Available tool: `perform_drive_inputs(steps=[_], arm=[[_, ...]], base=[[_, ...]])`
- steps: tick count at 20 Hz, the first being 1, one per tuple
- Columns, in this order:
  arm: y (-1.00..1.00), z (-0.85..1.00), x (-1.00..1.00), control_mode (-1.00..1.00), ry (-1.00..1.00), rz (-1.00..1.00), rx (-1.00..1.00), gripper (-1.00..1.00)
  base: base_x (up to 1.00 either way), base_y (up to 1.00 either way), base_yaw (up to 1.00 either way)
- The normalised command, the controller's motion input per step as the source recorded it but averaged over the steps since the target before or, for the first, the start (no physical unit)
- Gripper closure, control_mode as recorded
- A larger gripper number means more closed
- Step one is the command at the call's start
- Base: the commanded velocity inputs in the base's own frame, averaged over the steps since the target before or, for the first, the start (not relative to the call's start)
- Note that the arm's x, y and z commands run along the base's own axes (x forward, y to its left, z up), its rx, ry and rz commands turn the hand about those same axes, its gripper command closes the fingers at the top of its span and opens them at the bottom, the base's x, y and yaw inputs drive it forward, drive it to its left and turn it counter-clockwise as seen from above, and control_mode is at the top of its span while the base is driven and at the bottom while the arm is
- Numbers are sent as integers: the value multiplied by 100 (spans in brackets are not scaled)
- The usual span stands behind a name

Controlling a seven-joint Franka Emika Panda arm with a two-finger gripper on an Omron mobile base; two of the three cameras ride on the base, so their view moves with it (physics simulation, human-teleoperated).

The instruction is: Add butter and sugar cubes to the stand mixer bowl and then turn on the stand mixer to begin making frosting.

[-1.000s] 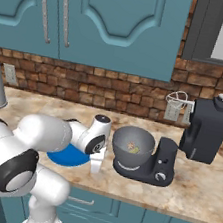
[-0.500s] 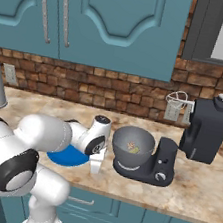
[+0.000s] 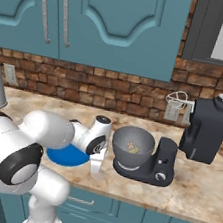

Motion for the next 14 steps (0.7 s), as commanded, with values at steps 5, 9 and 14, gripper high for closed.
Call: perform_drive_inputs(steps=[5, 9, 14], arm=[[3, -16, 0, -100, 0, 0, 0, 100], [22, -21, 0, -100, 0, 0, 0, 100], [23, -19, 0, -100, 0, -1, 0, 100]], base=[[0, 0, 0], [0, 0, 0], [0, 0, 0]])
